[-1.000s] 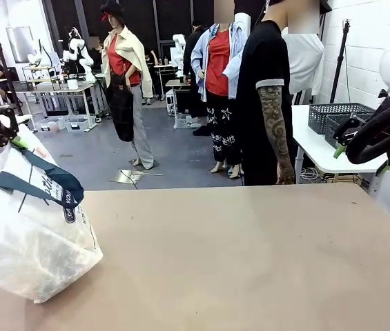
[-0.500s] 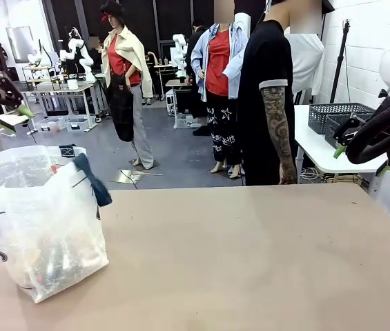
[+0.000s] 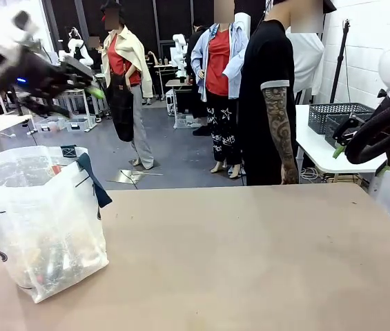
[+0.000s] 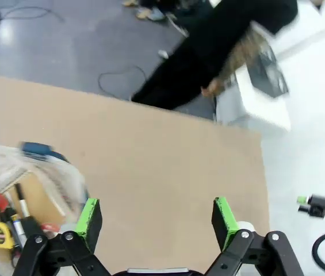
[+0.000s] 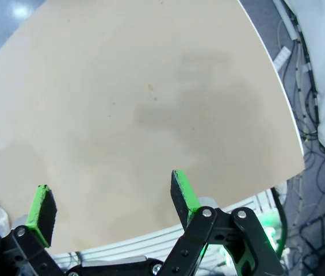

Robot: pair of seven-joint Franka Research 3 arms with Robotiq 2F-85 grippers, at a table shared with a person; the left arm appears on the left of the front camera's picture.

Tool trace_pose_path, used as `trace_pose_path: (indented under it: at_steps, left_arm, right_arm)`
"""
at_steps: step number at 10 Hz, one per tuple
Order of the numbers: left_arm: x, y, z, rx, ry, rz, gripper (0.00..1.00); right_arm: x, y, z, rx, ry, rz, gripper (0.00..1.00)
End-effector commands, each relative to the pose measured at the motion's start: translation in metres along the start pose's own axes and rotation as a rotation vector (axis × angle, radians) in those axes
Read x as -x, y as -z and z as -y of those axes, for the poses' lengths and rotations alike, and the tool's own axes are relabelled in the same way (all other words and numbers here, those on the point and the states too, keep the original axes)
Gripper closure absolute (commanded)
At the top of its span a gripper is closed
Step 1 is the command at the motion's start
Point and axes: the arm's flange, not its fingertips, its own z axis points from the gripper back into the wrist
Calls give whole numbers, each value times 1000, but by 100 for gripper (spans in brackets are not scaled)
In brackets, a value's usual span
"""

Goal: Transfer purchased items from the store into the shopping bag.
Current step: Move the Reusable shopping bag to the right side of the table.

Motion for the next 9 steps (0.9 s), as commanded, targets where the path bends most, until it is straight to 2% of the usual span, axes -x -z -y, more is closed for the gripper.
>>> trace_pose_path:
  at_steps: [1, 4, 6, 7, 8, 9]
  left_arm:
    - [-8, 68, 23, -6, 113, -94, 0]
    - [-4, 150, 58, 6, 188, -206, 0]
    - [-6, 182, 70, -1, 227, -273, 0]
    - [-5, 194, 70, -30, 266, -342, 0]
    - [6, 184, 59, 2, 190, -248, 0]
    - [6, 184, 59, 2, 190, -248, 0]
  right_arm:
    - [0, 0, 0, -2, 1, -1, 0]
    - [0, 0, 0, -2, 1, -1, 0]
    - [0, 0, 0, -2, 1, -1, 0]
    - [0, 0, 0, -2, 1, -1, 0]
    - [0, 0, 0, -2, 1, -1, 0]
    - [0, 0, 0, -2, 1, -1, 0]
